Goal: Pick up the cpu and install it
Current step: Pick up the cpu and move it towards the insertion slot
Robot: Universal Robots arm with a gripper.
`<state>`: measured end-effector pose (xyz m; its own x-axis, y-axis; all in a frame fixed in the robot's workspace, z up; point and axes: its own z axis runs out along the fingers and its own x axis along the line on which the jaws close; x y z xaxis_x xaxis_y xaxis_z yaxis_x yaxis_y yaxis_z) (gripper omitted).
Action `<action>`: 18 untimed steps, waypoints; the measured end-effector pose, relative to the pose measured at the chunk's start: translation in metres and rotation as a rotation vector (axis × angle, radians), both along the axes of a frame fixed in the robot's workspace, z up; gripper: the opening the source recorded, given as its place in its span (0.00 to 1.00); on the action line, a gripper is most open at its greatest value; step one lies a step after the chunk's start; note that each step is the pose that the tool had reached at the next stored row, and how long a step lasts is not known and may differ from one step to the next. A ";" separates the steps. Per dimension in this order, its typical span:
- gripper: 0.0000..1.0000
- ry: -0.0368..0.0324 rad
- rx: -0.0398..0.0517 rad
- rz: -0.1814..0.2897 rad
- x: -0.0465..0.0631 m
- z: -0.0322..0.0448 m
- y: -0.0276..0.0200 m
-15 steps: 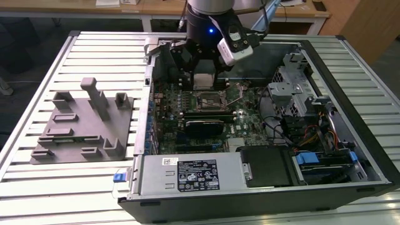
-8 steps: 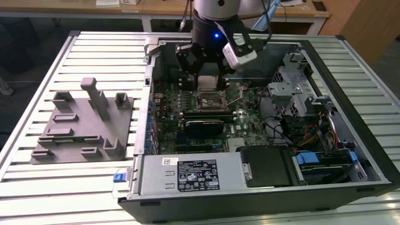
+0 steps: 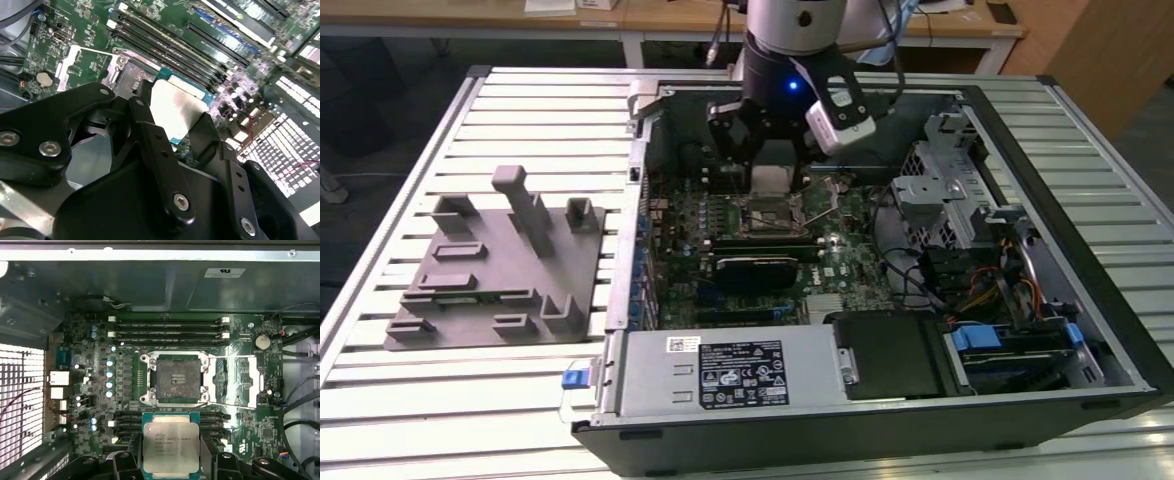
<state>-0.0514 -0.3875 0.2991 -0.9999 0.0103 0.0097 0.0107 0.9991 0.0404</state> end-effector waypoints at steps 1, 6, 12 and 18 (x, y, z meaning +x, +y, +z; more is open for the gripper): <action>0.54 0.0005 -0.0001 0.000 0.001 -0.0015 0.0010; 0.54 0.0015 0.0000 0.000 0.004 -0.0078 0.0058; 0.54 0.0017 0.0000 0.000 0.006 -0.0142 0.0118; 0.54 0.0024 -0.0001 0.000 0.008 -0.0212 0.0171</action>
